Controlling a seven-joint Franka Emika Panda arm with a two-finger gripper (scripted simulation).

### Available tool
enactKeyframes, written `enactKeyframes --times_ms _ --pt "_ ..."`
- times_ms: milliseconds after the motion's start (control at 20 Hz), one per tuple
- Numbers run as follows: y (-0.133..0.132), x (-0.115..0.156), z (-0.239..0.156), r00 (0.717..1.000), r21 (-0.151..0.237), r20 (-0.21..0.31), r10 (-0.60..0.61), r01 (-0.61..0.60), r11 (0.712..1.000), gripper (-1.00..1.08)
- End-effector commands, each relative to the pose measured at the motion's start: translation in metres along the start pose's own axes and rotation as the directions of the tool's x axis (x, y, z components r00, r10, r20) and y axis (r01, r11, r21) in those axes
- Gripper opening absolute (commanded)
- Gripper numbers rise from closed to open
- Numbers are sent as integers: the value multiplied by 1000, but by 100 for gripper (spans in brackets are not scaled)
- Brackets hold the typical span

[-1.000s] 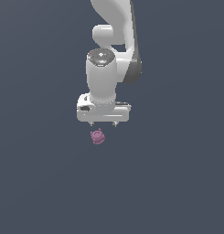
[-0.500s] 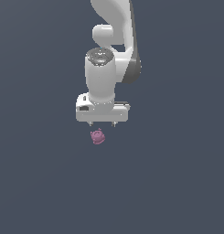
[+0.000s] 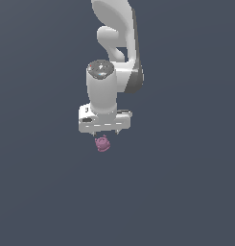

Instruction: Pick up the object and move it to a goal position.

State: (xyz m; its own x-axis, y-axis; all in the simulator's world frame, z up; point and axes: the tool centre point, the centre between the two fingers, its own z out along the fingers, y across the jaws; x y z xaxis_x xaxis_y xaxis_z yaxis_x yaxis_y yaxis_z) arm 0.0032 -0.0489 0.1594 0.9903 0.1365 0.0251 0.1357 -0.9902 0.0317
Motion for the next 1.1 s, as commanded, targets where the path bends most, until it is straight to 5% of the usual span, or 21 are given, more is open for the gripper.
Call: enactKeyframes --times_ms 0,550,1050 --pt "4 -3 10 999 4 4 -45 45 999 100" --pt "18 -17 54 969 28 14 -246 246 969 100" --pt "22 -23 69 950 38 14 -312 312 949 100"
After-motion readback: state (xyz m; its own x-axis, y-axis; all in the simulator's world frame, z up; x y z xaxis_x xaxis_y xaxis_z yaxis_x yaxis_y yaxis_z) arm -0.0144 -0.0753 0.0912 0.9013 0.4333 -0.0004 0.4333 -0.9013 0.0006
